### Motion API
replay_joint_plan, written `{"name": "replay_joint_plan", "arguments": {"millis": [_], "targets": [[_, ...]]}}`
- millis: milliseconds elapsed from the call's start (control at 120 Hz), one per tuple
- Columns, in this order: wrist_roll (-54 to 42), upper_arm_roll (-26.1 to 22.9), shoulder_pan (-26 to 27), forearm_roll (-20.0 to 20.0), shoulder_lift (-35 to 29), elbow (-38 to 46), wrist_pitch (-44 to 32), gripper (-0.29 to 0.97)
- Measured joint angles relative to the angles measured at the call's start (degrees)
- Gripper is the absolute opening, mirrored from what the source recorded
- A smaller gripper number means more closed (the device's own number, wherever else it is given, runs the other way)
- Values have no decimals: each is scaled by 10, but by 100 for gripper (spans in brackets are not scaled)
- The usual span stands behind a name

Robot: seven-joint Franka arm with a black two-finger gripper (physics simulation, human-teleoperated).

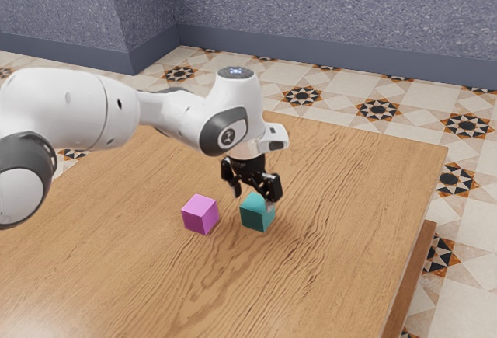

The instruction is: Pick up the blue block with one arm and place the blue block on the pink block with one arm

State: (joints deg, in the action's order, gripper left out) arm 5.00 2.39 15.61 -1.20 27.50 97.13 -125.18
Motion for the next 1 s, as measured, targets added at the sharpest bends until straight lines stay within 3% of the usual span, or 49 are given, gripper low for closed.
{"name": "replay_joint_plan", "arguments": {"millis": [1000], "targets": [[-76,17,1,-31,79,-46,-18,68]]}}
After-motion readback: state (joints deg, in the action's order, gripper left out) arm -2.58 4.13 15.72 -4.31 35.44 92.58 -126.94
